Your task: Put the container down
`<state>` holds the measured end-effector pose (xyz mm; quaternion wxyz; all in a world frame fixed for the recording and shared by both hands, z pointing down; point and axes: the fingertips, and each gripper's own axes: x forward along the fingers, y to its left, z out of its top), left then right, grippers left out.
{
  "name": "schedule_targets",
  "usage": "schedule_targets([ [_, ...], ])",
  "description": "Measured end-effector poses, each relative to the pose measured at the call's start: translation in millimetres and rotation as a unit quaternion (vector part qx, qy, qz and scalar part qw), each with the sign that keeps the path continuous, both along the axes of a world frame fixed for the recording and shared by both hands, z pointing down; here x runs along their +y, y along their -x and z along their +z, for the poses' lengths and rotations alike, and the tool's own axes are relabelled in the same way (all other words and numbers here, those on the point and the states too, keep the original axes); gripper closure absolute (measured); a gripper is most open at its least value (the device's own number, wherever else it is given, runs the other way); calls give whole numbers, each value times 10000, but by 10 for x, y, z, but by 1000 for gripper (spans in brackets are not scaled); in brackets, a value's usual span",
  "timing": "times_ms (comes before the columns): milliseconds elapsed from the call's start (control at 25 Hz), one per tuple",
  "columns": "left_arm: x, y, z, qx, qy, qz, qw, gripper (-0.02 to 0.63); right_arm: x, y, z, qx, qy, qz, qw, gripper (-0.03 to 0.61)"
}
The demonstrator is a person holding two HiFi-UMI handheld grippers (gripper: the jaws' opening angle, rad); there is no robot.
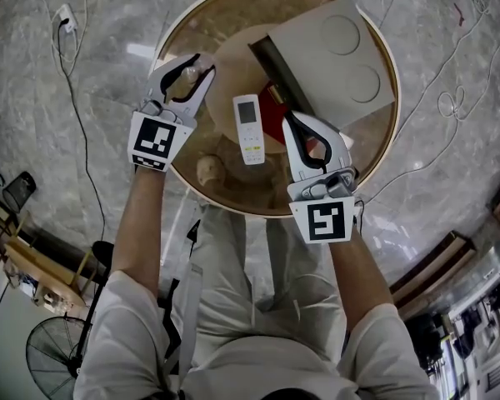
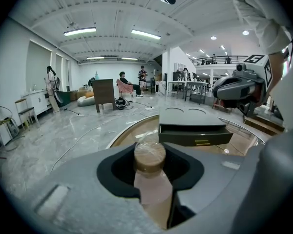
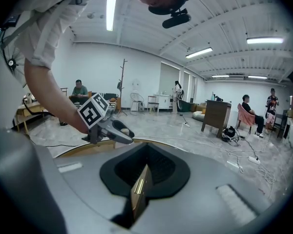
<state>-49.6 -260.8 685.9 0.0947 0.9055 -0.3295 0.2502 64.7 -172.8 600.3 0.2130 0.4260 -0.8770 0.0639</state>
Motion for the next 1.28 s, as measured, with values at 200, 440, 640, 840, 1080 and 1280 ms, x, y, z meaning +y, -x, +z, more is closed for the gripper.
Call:
schedule_targets([
  [200, 10, -1, 5, 75, 8, -18, 10000, 480, 33, 31, 2, 13, -6, -8, 10000, 574],
  [440, 42, -13, -18, 106, 52, 55, 9999, 417, 43, 85, -45, 31, -64, -69, 10000, 574],
  [640, 43, 23, -125, 150, 8, 8, 9999, 394, 43, 120, -117, 8, -123, -68, 9999, 574],
  [840, 32, 70, -252, 131, -57, -21, 9999, 394, 39, 140, -206, 27, -162, -75, 9998, 574],
  [1080, 89, 158, -396, 85, -94, -44, 9999, 394, 48, 179, -328, 67, -234, -117, 9996, 574],
  [1280, 165, 250, -533, 54, -123, -90, 9999, 394, 83, 239, -429, 40, -249, -108, 9996, 574],
])
